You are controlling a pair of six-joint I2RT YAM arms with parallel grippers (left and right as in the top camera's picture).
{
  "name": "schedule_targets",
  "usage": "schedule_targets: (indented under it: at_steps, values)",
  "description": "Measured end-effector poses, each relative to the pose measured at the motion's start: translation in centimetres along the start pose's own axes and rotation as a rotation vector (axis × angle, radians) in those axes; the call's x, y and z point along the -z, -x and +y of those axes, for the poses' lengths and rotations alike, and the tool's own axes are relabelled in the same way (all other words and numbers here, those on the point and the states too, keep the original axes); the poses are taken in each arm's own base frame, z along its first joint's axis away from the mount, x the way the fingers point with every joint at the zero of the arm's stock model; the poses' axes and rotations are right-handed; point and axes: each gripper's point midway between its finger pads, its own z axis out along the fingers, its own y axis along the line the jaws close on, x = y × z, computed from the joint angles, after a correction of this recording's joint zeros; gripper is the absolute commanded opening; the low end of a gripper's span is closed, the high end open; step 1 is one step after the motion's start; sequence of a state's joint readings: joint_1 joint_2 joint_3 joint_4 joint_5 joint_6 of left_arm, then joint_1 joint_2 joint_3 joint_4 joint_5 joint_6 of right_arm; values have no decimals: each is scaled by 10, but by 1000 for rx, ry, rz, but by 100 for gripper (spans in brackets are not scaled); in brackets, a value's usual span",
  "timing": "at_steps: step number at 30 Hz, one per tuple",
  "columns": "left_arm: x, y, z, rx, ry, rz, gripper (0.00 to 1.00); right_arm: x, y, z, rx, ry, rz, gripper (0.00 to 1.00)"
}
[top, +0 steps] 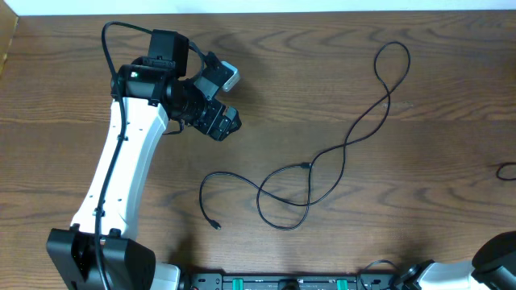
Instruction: Untangle cables
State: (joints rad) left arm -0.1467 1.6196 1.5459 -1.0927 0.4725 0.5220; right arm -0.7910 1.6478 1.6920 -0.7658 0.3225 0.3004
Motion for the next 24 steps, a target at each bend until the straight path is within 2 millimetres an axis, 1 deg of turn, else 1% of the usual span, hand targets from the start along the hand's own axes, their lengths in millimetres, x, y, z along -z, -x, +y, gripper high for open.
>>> schedule_targets:
  at_steps: [3,4,6,7,8,9,11,12,18,24]
  values:
    - [0,0,0,0,0,0,87,-15,-24,-1,6,-18,95,2]
    - [0,0,0,0,0,0,87,-21,-32,-1,8,-26,126,7]
    - [0,0,0,0,0,0,87,-35,-48,0,11,-37,186,38]
    - [0,0,0,0,0,0,88,-42,-56,1,9,-36,216,47]
    - [0,0,0,0,0,0,88,-49,-63,2,6,-33,242,65]
    - [0,0,0,0,0,0,87,-56,-70,3,-2,-26,270,80]
    - [0,0,0,0,0,0,87,-61,-74,3,-9,-10,288,94]
    - [0,0,0,0,0,0,87,-62,-73,3,-9,-4,288,99]
    - [0,0,0,0,0,0,87,-59,-62,-2,-47,32,265,99]
    - [0,0,0,0,0,0,88,-57,-54,-17,-114,68,269,99]
